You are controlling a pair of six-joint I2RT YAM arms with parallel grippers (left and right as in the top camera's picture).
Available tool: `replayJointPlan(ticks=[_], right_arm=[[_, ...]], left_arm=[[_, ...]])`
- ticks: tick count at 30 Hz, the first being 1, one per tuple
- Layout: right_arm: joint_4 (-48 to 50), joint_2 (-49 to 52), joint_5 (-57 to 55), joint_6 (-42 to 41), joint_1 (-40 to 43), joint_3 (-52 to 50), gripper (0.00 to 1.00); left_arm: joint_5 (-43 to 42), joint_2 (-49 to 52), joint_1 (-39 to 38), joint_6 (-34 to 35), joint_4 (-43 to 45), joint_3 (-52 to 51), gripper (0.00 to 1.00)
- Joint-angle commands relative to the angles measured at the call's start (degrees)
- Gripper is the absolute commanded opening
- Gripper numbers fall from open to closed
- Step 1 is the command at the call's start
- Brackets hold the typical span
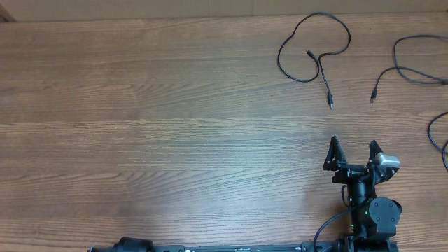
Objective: Untangle cables
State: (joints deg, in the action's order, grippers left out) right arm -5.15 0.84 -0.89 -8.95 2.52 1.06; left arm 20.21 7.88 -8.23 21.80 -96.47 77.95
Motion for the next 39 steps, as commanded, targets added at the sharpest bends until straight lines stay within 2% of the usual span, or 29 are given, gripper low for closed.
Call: replayJointPlan(ticks=[1,6,9,14,20,39], right_arm=[[0.39,-0.68,-0.37,0.46,-0.33,-0.59,1.0],[0.37,-0.68,-0.35,0.46,-0.33,-0.59,1.0],[0.37,-0.68,-0.35,0.46,-0.33,-0.59,1.0],[0.39,-0.68,-0.37,0.46,-0.33,-0.59,1.0],[0.37,-0.68,-0.35,0.46,-0.33,-0.59,1.0],[0.37,-0.68,-0.35,0.46,-0.33,-0.59,1.0]], left_arm=[[-1.16,-4.15,5.44,-1.46,0.11,-0.22,1.0],[-5.92,-7.5,8.7,-3.19,-0.33,0.85,1.0],[-9.25,-7.63,8.96,-6.95,-0.26,1.05,1.0],[-11.17,-7.63,8.96,-7.26,1.03,0.28,1.0],[-10.67,-7.63,8.96,-7.21,12.28,-6.05,1.0],[-11.91,-7.63,8.96,-7.02,56.33,-48.81,1.0]])
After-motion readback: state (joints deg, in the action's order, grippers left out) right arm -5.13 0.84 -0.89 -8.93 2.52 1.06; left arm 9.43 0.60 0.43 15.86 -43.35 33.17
